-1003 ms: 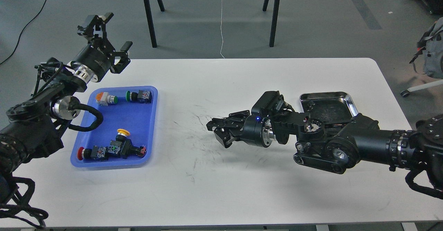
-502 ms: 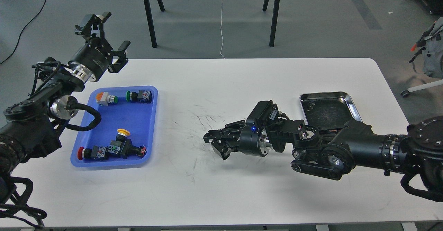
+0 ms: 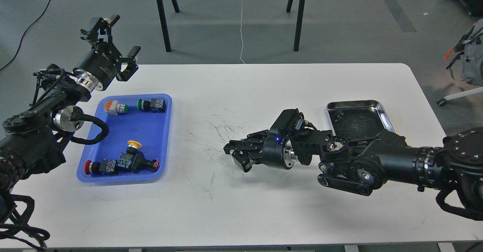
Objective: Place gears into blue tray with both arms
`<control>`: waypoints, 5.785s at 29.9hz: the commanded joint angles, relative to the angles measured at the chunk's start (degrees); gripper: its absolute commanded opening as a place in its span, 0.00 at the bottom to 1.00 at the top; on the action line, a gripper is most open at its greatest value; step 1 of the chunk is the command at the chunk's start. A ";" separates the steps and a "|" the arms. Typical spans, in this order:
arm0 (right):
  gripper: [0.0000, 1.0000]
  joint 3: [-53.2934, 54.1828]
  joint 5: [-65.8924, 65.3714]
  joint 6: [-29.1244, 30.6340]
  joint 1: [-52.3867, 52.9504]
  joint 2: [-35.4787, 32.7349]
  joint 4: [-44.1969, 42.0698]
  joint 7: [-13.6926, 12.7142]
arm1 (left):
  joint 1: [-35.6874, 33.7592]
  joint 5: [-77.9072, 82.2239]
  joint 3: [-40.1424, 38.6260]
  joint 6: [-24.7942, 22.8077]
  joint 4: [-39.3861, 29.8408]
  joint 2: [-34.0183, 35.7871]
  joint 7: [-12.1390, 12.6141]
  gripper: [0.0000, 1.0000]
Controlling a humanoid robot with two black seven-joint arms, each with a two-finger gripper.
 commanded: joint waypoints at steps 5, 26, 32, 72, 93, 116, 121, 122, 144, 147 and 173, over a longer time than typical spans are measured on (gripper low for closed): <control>0.33 0.00 0.08 0.00 -0.02 0.10 -0.02 0.05 | -0.03 -0.07 0.00 0.00 0.00 0.10 0.00 1.00; 0.63 4.04 1.13 -0.44 0.25 -0.51 -0.02 0.05 | 0.15 0.19 -0.79 0.00 -0.79 2.13 0.00 1.00; 0.72 7.65 2.27 -0.27 -0.45 -2.18 -0.11 -0.03 | 0.59 0.63 -0.62 0.00 -0.96 1.51 0.00 1.00; 0.84 25.13 41.38 0.44 -7.92 -21.96 -0.02 -0.74 | 4.81 44.75 7.64 0.00 -39.98 21.72 0.00 1.00; 0.84 29.44 43.14 0.09 -11.35 -24.33 -2.92 -0.47 | 2.26 75.58 7.82 0.00 -53.87 34.29 0.00 1.00; 0.84 29.36 43.06 -0.18 -11.44 -23.63 -4.68 -0.39 | -6.44 99.78 8.61 0.00 -57.13 29.56 0.00 1.00; 0.84 29.36 43.06 -0.09 -11.27 -23.63 -4.68 -0.39 | -7.76 96.71 8.35 0.00 -54.23 26.38 0.00 1.00; 0.84 29.27 43.06 -0.09 -11.35 -23.63 -4.68 -0.39 | -6.98 96.70 8.96 0.00 -53.96 26.73 0.00 1.00; 0.84 29.09 42.97 -0.09 -11.53 -23.63 -5.82 -0.12 | -6.36 112.85 14.59 1.72 -59.85 27.45 0.00 1.00; 0.84 29.01 43.06 -0.09 -11.44 -23.63 -5.82 -0.12 | -6.44 115.33 15.11 1.98 -59.32 24.81 0.00 1.00; 0.84 28.66 42.97 -0.18 -12.14 -23.63 -5.91 -0.03 | -7.41 119.57 26.28 13.23 -53.79 19.00 0.00 1.00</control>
